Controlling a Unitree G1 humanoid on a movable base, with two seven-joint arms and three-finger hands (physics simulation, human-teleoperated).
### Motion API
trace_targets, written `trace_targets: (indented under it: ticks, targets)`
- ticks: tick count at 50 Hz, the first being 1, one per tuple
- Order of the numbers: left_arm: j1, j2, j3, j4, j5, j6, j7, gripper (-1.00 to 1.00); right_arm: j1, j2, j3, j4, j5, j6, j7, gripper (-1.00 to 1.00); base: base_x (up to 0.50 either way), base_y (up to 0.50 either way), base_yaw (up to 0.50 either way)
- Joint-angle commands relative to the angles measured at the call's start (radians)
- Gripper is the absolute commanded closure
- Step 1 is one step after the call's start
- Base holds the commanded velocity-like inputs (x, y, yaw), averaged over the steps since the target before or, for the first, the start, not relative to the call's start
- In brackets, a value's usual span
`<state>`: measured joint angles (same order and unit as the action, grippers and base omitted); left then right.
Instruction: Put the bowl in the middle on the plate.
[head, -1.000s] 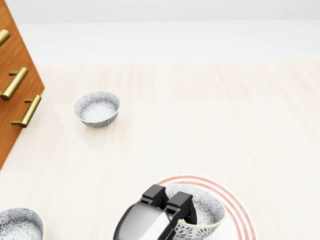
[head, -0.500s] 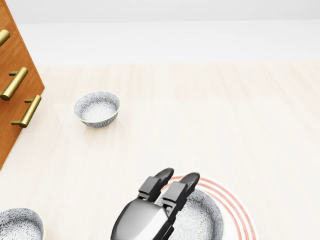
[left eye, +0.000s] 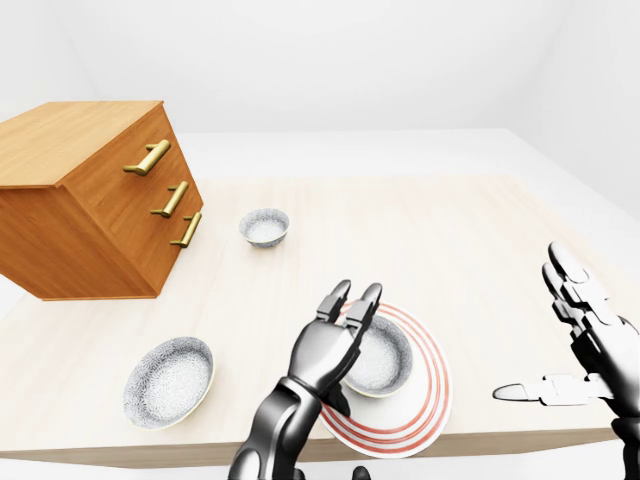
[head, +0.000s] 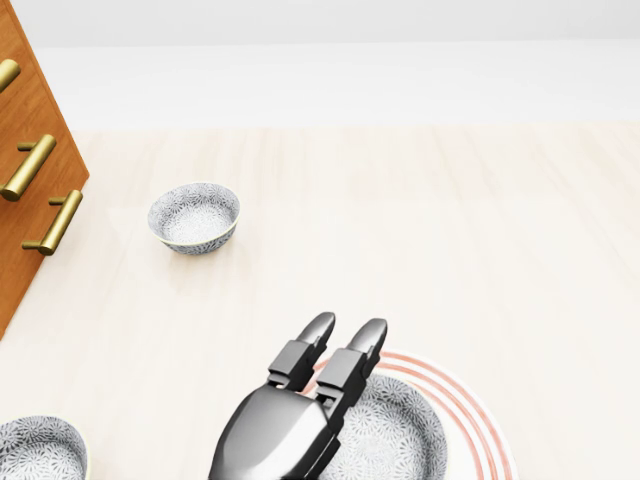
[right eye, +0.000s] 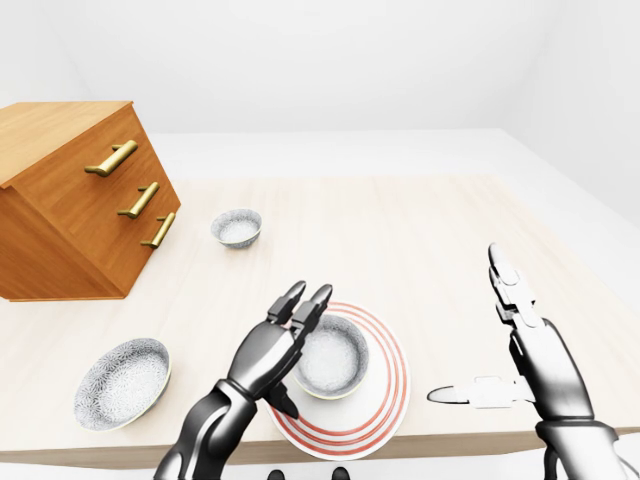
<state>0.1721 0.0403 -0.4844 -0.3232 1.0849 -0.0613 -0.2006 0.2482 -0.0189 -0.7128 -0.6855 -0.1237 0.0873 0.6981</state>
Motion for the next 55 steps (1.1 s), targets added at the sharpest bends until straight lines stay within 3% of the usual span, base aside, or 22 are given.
trace_targets:
  ticks: [1,7,11,15,21,22,23,25,30,32,43,55]
  targets:
    - [-0.016,-0.001,0.038,-0.044,-0.018,0.016,-0.050,-1.00,-0.003,0.000,-0.003,-0.008,-0.003,0.000,0.000,-1.00,0.00,0.00,0.00]
    - [-0.063,-0.006,0.165,-0.102,-0.070,0.049,-0.143,-1.00,-0.001,0.001,-0.004,-0.011,-0.001,0.000,0.000,-1.00,0.00,0.00,0.00]
    - [-0.095,0.006,0.260,-0.088,-0.113,0.043,-0.159,-1.00,-0.004,0.000,0.000,0.007,-0.004,0.000,0.000,-1.00,0.00,0.00,0.00]
    - [-0.129,0.012,0.350,-0.076,-0.170,0.058,-0.189,-1.00,-0.002,-0.001,0.004,0.018,-0.003,0.000,0.000,-1.00,0.00,0.00,0.00]
    - [-0.150,0.013,0.391,-0.060,-0.185,0.064,-0.190,-1.00,0.000,0.000,0.004,0.012,-0.002,0.000,0.000,-1.00,0.00,0.00,0.00]
    - [-0.175,0.021,0.421,-0.004,-0.183,0.072,-0.159,-1.00,0.000,0.000,0.003,0.014,-0.001,0.000,0.000,-1.00,0.00,0.00,0.00]
    - [-0.187,0.031,0.438,0.038,-0.194,0.061,-0.136,-1.00,0.001,0.000,0.002,0.013,0.001,0.000,0.000,-1.00,0.00,0.00,0.00]
    - [-0.206,0.037,0.466,0.069,-0.214,0.065,-0.113,-1.00,0.001,0.000,0.002,0.014,0.000,0.000,0.000,-1.00,0.00,0.00,0.00]
    - [-0.246,0.042,0.535,0.064,-0.339,0.130,-0.113,-1.00,0.000,0.000,0.009,0.027,-0.002,0.000,0.000,-1.00,0.00,0.00,0.00]
    - [-0.259,0.048,0.547,0.062,-0.385,0.149,-0.114,-1.00,0.002,-0.002,0.005,-0.001,-0.001,0.000,0.000,-1.00,0.00,0.00,0.00]
    - [-0.296,0.065,0.589,0.019,-0.554,0.149,-0.088,-1.00,0.002,0.002,0.008,0.021,-0.004,0.000,0.000,-1.00,0.00,0.00,0.00]
    - [-0.296,0.084,0.605,-0.014,-0.596,0.149,-0.062,-1.00,0.002,0.003,0.000,-0.001,-0.004,0.000,0.000,-1.00,0.00,0.00,0.00]
